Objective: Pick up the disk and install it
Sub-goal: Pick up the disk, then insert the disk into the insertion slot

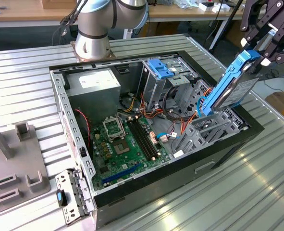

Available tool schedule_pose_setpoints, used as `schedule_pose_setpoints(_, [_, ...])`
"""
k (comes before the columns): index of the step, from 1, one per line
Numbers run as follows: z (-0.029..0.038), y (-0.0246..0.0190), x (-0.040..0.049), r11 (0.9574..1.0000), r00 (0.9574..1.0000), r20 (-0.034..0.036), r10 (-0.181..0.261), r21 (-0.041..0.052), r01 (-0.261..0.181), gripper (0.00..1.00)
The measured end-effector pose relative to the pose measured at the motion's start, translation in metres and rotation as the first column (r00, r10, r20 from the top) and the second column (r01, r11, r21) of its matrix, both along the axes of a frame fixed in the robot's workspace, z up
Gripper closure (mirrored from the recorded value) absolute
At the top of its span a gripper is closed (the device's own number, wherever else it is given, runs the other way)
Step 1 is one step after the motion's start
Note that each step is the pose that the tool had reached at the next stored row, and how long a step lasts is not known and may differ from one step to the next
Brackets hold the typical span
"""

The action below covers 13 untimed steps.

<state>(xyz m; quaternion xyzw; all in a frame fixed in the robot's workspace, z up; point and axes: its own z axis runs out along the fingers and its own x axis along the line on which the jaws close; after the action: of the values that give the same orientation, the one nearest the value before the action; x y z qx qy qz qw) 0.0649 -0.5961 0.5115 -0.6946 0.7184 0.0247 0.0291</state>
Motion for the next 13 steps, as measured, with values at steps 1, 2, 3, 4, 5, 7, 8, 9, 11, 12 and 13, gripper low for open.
schedule_pose_setpoints(1, [-0.0005, 0.0001, 0.0000, 1.0000, 1.0000, 0.0000, 0.000, 0.0001, 0.000, 0.64])
schedule_pose_setpoints(2, [-0.0028, 0.0001, 0.0000, 1.0000, 1.0000, 0.0000, 0.000, 0.0000, 0.000, 0.64])
schedule_pose_setpoints(3, [-0.0071, 0.0000, 0.0001, 1.0000, 1.0000, -0.0001, 0.000, 0.0001, 0.000, 0.64])
schedule_pose_setpoints(4, [-0.0085, 0.0002, 0.0014, 1.0000, 1.0000, -0.0001, 0.000, -0.0009, 0.000, 0.64])
schedule_pose_setpoints(5, [-0.0099, 0.0004, 0.0048, 1.0000, 1.0000, 0.0000, 0.000, -0.0020, 0.000, 0.64])
schedule_pose_setpoints(7, [-0.0139, 0.0003, 0.0048, 1.0000, 1.0000, 0.0000, 0.000, -0.0023, 0.000, 0.64])
schedule_pose_setpoints(8, [-0.0151, 0.0003, 0.0048, 1.0000, 1.0000, 0.0000, 0.001, -0.0024, -0.001, 0.64])
schedule_pose_setpoints(9, [-0.0160, 0.0004, 0.0048, 1.0000, 1.0000, 0.0000, 0.003, -0.0036, -0.003, 0.64])
schedule_pose_setpoints(11, [-0.0190, 0.0004, 0.0048, 0.9998, 0.9998, -0.0001, 0.018, -0.0086, -0.018, 0.64])
schedule_pose_setpoints(12, [-0.0194, 0.0003, 0.0048, 0.9998, 0.9998, -0.0002, 0.019, -0.0106, -0.019, 0.64])
schedule_pose_setpoints(13, [-0.0199, -0.0001, 0.0048, 0.9998, 0.9998, -0.0001, 0.019, -0.0116, -0.019, 0.64])
